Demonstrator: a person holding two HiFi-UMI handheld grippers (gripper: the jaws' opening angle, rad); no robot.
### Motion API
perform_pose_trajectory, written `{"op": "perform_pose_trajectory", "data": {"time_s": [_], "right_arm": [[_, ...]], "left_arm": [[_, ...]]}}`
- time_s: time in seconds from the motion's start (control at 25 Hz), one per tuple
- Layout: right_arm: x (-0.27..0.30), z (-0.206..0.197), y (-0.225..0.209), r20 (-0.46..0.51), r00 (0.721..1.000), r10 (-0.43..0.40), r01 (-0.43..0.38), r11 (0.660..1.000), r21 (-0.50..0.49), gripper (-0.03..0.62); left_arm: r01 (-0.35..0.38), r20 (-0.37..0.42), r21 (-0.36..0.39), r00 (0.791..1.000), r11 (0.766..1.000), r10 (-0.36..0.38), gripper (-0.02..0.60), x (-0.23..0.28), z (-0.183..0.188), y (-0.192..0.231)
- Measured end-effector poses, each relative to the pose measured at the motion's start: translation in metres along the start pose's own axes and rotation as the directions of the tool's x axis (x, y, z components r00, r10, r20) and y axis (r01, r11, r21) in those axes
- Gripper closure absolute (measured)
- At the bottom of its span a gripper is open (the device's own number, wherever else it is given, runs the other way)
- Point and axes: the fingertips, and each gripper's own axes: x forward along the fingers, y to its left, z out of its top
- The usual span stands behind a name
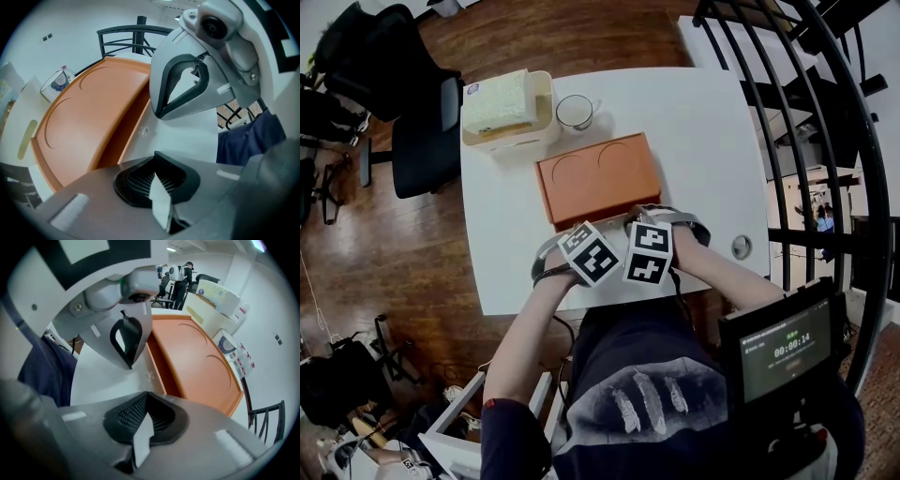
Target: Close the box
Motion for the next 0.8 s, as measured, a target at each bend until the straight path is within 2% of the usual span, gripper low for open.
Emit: {"op": "perform_pose_trajectory", "data": {"time_s": [0.32,0.64,0.8], "right_arm": [[0.014,0.000,-0.023,0.020,1.000,-0.017,0.017,1.000,0.000,0.589],[0.009,0.008,-0.031,0.087,0.987,-0.138,0.133,0.989,0.059,0.589],[0.013,0.010,-0.033,0.096,0.985,-0.145,0.138,0.988,0.073,0.589]], "left_arm": [[-0.001,0.001,0.000,1.000,1.000,0.001,0.568,0.012,0.010,0.023],[-0.054,0.046,-0.001,0.998,0.999,0.054,0.568,0.008,0.015,0.028],[-0.058,0.065,-0.001,0.996,0.998,0.058,0.568,0.011,0.017,0.031]]}}
